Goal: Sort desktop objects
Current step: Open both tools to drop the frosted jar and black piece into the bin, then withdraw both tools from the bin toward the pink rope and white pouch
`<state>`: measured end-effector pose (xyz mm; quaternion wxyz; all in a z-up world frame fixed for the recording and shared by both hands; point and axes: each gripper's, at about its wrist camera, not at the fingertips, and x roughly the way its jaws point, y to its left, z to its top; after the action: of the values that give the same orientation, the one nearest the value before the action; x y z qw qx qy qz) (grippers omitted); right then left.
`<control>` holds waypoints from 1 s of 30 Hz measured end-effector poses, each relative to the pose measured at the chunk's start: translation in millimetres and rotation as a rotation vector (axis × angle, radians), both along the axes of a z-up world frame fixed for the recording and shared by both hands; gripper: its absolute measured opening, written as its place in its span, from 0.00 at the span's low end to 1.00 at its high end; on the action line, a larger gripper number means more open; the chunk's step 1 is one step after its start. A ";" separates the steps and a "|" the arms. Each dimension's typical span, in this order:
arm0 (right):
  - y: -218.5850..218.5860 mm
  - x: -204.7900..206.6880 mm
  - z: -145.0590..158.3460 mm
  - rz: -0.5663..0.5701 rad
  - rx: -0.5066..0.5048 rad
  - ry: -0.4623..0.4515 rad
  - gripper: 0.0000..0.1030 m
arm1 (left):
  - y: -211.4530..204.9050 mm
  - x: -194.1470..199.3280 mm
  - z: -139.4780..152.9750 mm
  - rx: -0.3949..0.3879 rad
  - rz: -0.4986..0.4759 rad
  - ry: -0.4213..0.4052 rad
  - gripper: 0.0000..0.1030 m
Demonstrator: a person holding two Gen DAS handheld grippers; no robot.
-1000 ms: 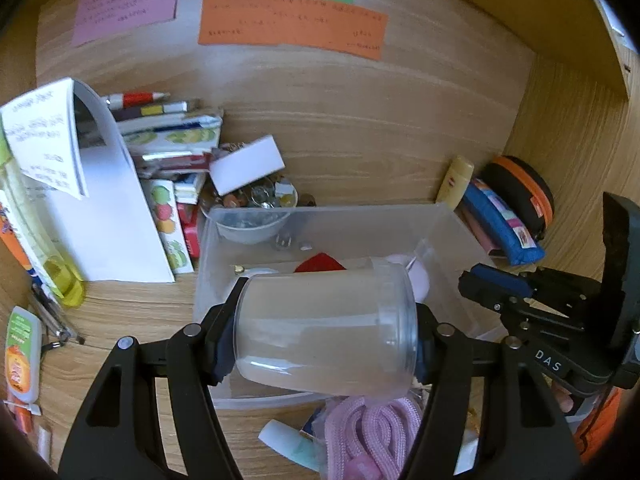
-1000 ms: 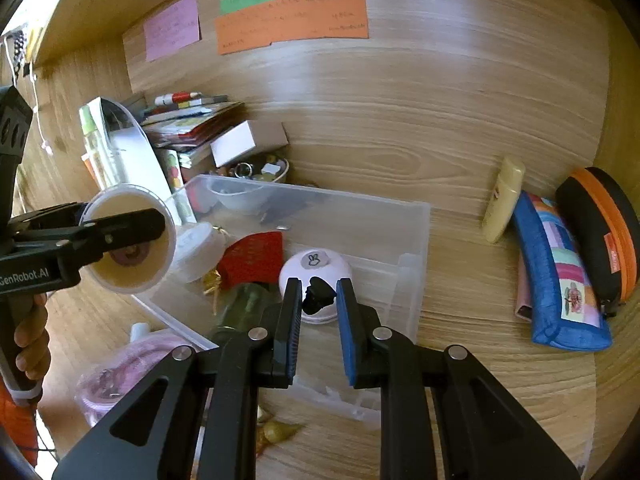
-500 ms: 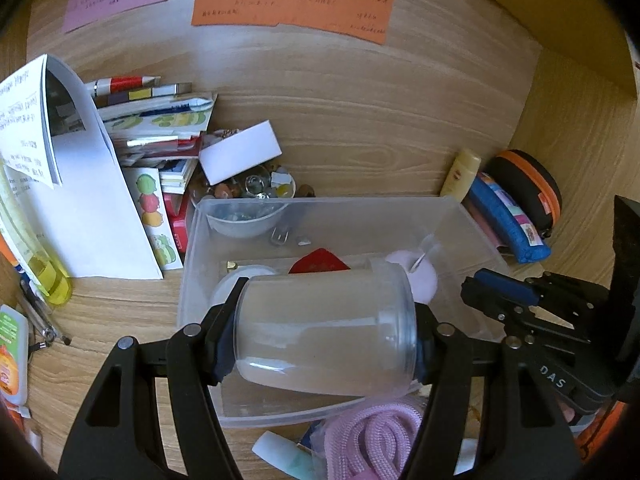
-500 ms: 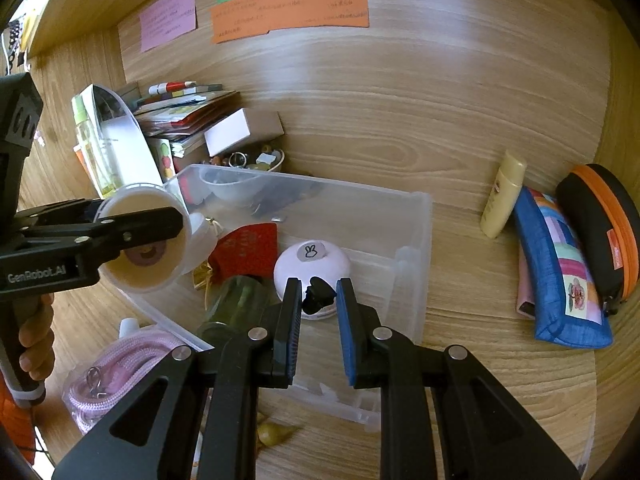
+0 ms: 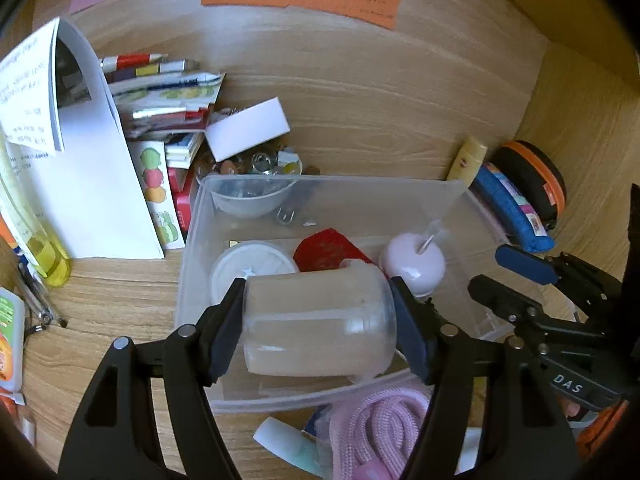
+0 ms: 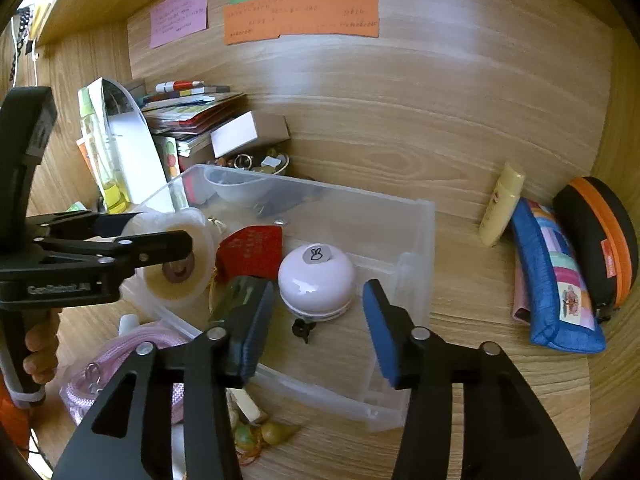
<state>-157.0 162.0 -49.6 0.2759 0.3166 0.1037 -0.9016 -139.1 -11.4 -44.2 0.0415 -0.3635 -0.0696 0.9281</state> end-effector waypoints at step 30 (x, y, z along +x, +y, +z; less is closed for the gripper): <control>10.2 53.0 37.1 0.016 -0.001 0.132 0.93 | -30.3 105.7 37.6 -0.068 0.144 0.096 0.96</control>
<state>-104.0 172.3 -12.5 0.2758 0.2555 0.1238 -0.9183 -33.4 -41.7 -6.7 -0.0343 -0.3139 -0.0619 0.9468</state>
